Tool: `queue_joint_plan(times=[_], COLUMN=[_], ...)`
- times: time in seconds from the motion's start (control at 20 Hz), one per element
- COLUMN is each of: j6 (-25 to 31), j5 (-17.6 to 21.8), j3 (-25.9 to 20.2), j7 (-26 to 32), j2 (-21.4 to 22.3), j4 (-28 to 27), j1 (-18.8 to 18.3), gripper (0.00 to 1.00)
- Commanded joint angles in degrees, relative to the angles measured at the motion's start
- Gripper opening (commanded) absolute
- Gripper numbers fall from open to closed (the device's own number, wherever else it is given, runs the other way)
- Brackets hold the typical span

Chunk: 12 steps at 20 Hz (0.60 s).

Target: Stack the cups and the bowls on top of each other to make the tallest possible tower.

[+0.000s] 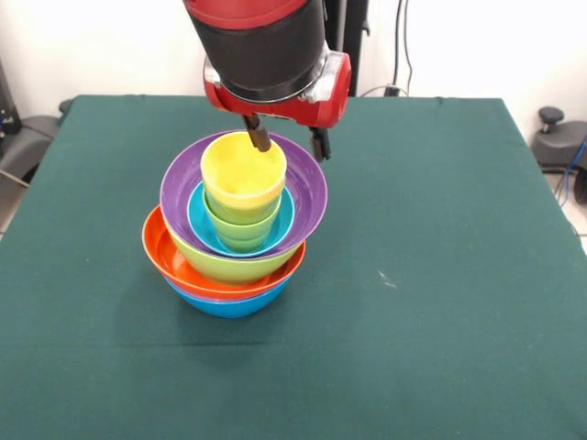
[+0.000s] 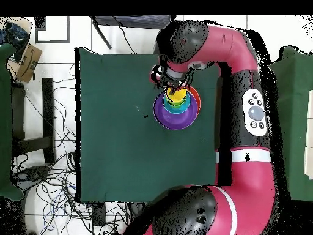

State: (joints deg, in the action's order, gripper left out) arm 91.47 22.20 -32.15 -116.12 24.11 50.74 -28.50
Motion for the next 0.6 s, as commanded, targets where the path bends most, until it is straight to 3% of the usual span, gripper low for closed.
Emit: queue_joint_plan(times=[0.05, 0.6], j6=[-5.6, -12.0], j5=[3.3, 1.8], j3=[2.7, 3.8], j7=[5.7, 3.2], j2=[3.6, 8.7], j4=[5.2, 13.6], j1=[0.7, -0.4], gripper=[1.0, 1.0])
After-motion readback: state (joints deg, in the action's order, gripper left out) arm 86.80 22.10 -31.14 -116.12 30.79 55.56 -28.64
